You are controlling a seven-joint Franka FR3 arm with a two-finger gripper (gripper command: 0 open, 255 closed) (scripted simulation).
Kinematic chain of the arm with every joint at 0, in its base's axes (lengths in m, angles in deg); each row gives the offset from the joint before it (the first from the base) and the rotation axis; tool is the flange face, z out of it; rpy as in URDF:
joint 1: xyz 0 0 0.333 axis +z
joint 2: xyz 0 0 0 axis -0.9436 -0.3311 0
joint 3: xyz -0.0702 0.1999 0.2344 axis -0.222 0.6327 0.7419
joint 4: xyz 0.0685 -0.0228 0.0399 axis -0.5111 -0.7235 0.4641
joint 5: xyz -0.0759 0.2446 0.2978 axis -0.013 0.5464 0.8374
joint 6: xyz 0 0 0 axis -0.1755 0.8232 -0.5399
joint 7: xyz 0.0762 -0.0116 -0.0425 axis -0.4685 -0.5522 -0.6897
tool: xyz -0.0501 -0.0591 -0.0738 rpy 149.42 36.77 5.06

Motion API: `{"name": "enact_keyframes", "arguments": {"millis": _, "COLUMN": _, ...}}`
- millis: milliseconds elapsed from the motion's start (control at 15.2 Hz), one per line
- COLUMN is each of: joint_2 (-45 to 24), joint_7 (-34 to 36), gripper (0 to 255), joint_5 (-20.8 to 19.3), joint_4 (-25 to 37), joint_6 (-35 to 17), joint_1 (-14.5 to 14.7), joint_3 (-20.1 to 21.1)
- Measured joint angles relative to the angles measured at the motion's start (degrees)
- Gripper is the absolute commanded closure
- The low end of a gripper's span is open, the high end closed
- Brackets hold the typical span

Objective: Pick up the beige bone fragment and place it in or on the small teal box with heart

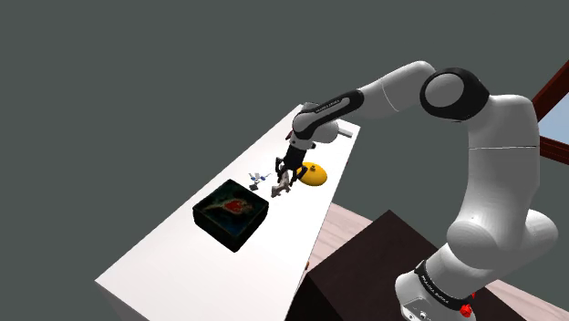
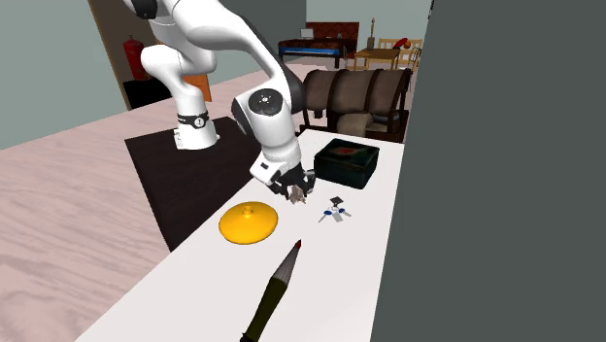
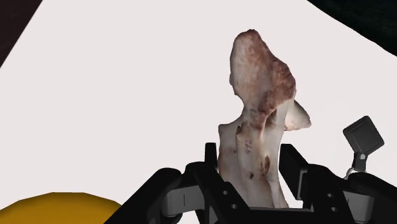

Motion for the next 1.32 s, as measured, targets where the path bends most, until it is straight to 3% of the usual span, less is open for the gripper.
{"name": "enact_keyframes", "arguments": {"millis": 1320, "joint_2": 11.16, "joint_7": 1.58, "gripper": 255, "joint_5": 2.47, "joint_4": 0.01, "joint_6": 10.64, "joint_1": -2.17, "joint_3": 2.34}}
